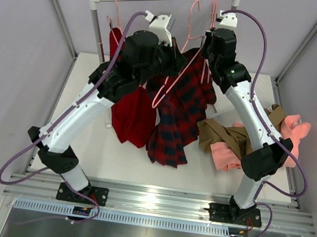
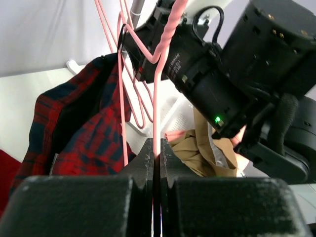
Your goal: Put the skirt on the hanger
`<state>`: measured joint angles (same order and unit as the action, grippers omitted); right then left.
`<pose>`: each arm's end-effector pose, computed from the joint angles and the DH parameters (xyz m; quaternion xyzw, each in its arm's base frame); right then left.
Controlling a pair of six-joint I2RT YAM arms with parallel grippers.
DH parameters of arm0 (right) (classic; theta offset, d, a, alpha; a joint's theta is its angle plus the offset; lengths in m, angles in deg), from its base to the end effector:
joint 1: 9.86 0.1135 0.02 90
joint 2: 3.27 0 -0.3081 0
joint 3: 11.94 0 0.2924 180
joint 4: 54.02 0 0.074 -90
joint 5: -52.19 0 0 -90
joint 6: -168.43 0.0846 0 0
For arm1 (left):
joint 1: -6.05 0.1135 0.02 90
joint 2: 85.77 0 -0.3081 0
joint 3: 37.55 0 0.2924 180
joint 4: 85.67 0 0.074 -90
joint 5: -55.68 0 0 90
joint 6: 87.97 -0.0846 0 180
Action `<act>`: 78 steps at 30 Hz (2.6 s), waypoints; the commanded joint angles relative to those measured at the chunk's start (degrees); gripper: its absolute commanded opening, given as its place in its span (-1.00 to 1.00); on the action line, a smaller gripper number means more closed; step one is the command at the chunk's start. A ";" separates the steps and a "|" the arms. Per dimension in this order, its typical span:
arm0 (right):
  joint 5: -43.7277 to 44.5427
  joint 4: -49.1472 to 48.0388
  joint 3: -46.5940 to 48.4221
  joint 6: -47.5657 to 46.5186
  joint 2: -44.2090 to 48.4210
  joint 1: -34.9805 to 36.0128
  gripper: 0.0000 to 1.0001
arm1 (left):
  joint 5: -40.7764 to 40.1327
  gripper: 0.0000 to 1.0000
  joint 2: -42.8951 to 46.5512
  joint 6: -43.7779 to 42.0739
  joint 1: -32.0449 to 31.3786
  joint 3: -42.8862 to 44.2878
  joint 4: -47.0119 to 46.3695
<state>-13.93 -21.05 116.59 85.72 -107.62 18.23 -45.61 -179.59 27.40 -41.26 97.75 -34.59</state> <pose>0.4684 0.2112 0.5086 -0.0016 0.7549 0.0438 0.6544 0.2931 -0.2933 0.5884 0.0823 0.7583 -0.3201 0.5619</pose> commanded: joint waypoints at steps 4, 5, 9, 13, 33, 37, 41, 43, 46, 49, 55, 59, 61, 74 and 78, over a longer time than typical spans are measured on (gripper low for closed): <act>-0.32 1.20 -0.40 0.09 2.67 -0.32 -1.00 | -5.93 -1.00 2.08 0.57 -0.86 0.20 -10.33; -0.41 1.29 -0.40 0.01 2.67 -0.32 -1.00 | -7.07 -1.00 1.28 -1.26 -0.94 1.94 -10.42; -0.15 1.46 -0.84 -0.43 3.19 -0.32 -1.00 | -13.40 -1.00 -3.90 -6.02 -0.50 10.30 -9.45; 0.12 1.55 -1.37 -0.52 3.72 -0.41 -1.00 | -14.46 -1.00 -6.46 -6.03 4.41 12.95 -8.22; -2.08 1.64 -3.48 1.15 5.56 0.20 -1.00 | -24.65 -1.00 -15.16 -11.92 12.94 14.26 -20.17; -2.26 1.20 -5.50 1.15 6.88 0.73 -1.00 | -27.38 -1.00 -17.18 -11.13 13.91 13.31 -17.98; -2.70 1.64 -5.59 0.80 7.24 1.43 -1.00 | -27.38 -1.00 -16.31 -10.86 15.40 9.79 -18.33; -2.96 1.81 -5.68 0.80 7.32 1.87 -1.00 | -27.65 -1.00 -16.04 -10.08 16.19 8.39 -17.54; -4.10 1.90 -5.76 0.62 7.50 2.40 -1.00 | -27.73 -1.00 -15.17 -8.67 17.25 4.89 -17.01; -4.80 1.55 -5.94 -0.34 7.68 2.93 -1.00 | -28.70 -1.00 -13.59 -7.71 17.86 1.10 -17.36; -5.94 2.16 -5.33 -0.96 7.59 3.81 -0.43 | -28.00 -1.00 -7.18 -5.68 18.92 -8.30 -19.82; -9.01 4.01 -3.66 0.00 8.29 3.81 0.05 | -25.28 -0.95 -4.10 -6.90 18.83 -12.18 -21.84; -9.99 4.62 -2.35 0.27 9.16 3.89 0.15 | -23.96 -0.93 -3.65 -8.13 18.83 -11.84 -21.67; -10.43 15.16 8.90 0.97 10.84 -0.23 0.61 | -7.72 0.98 6.36 -13.94 18.74 -5.52 -16.68; -8.41 18.16 7.87 2.73 13.72 -2.69 0.67 | 0.03 0.98 9.44 -16.05 18.31 -3.14 -11.31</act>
<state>-24.51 -7.28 123.58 86.97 -97.37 17.05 -54.00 -174.59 14.35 -22.70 91.34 -49.12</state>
